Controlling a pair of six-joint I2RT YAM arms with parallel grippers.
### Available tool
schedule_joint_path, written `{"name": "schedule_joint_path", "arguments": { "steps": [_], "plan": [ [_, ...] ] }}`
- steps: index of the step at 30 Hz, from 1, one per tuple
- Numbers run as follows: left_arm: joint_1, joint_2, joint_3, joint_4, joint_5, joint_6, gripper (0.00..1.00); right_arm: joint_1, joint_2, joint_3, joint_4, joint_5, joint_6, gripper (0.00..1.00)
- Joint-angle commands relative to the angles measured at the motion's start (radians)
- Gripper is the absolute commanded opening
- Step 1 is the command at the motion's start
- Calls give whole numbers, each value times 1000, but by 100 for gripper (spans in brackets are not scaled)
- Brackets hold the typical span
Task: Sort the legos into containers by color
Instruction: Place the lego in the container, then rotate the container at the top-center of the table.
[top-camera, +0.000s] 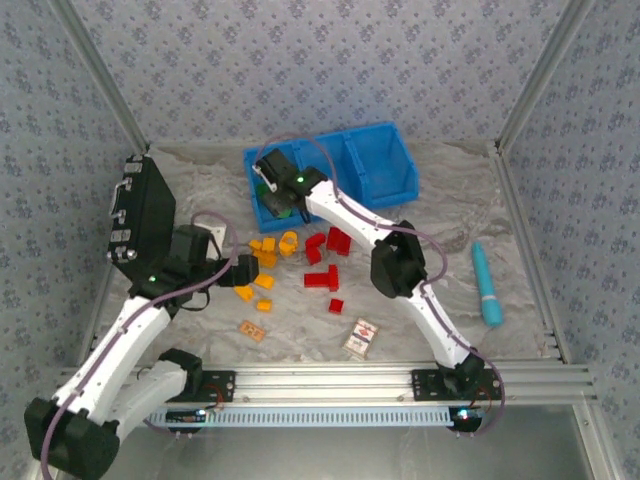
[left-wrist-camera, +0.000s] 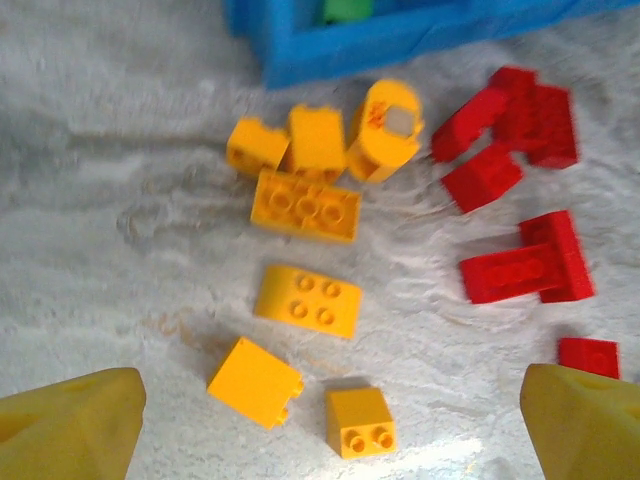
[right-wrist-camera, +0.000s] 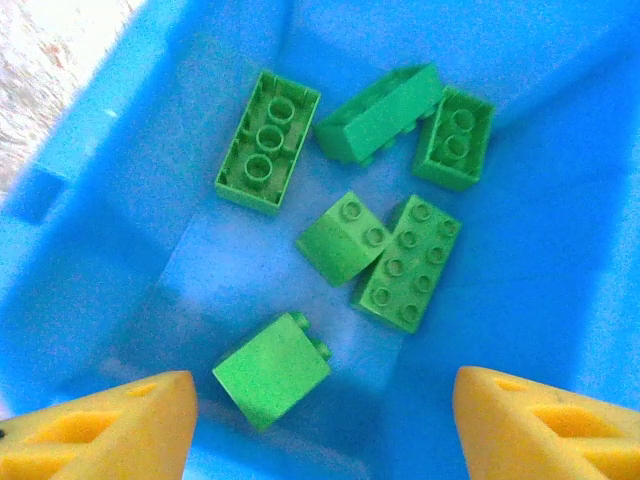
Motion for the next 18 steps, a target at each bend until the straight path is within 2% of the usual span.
{"name": "schedule_joint_path", "arguments": {
  "steps": [1,6,10,15,18],
  "plan": [
    [-23,43,4,-17,-89,-162,96,-22,-165,-31,32,43,-55,75],
    [-86,94,-25,-42,-150,-345,96,-134,-213,-82,-10,19,-22,81],
    [-164,101,-68,-13,-198,-482,99,-224,-202,-88,-11,-84,5,82],
    [-249,105,-86,-24,-273,-571,100,-259,-117,23,-51,-163,6,84],
    [-272,125,-85,-29,-289,-606,100,-266,-64,71,-53,-208,52,91]
  ]
}}
